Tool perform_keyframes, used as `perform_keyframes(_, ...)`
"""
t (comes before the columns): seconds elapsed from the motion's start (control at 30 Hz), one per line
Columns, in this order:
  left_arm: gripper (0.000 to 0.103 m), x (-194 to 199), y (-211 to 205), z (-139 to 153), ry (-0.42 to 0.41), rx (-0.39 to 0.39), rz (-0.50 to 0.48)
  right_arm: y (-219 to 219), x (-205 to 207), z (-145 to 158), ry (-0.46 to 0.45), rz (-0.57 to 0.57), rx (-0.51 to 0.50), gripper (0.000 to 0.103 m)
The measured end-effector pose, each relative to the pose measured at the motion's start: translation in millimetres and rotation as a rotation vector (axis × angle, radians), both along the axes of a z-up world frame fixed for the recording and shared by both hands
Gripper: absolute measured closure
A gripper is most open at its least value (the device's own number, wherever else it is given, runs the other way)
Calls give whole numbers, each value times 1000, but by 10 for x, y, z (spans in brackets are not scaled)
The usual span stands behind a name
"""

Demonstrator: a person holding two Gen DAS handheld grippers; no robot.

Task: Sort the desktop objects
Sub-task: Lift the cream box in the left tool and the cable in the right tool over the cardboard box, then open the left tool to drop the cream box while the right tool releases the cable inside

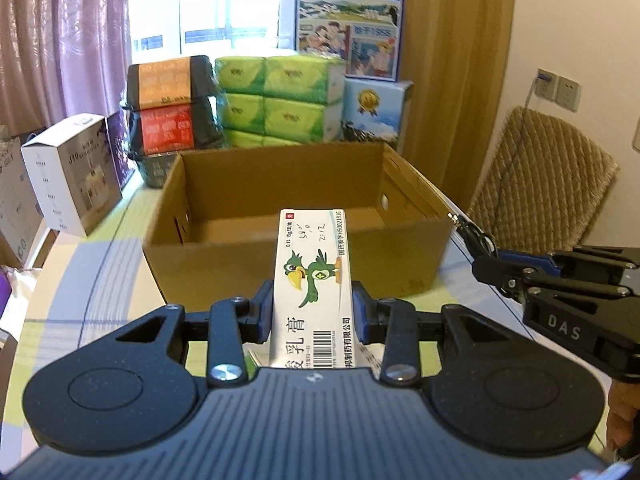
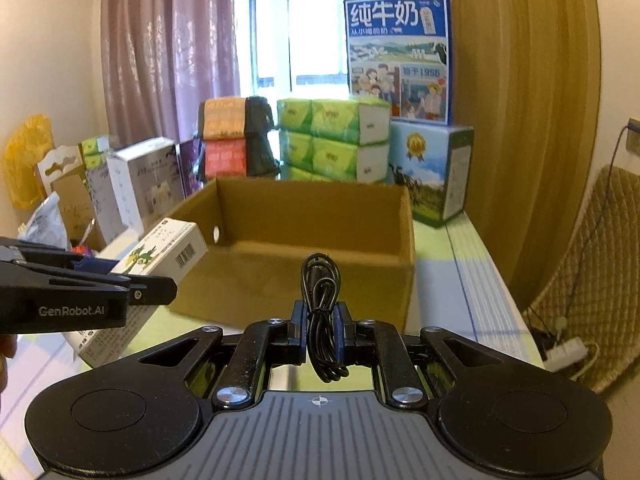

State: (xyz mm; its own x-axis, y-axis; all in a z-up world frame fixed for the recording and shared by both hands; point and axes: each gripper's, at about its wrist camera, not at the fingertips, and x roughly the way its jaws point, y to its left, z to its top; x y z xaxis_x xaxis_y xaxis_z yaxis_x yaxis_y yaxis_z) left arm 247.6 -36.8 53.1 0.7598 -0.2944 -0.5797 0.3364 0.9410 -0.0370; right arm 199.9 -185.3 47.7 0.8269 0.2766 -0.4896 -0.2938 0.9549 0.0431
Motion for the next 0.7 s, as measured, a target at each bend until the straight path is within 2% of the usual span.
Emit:
perform_keyframes(0.27, 70, 573, 44, 134, -36, -19, 42, 145, 565, 199, -68, -10, 52, 93)
perform_keyframes(0.7, 70, 1251, 126, -34, -12, -64, 71, 361, 1310, 57, -52, -24, 69, 93)
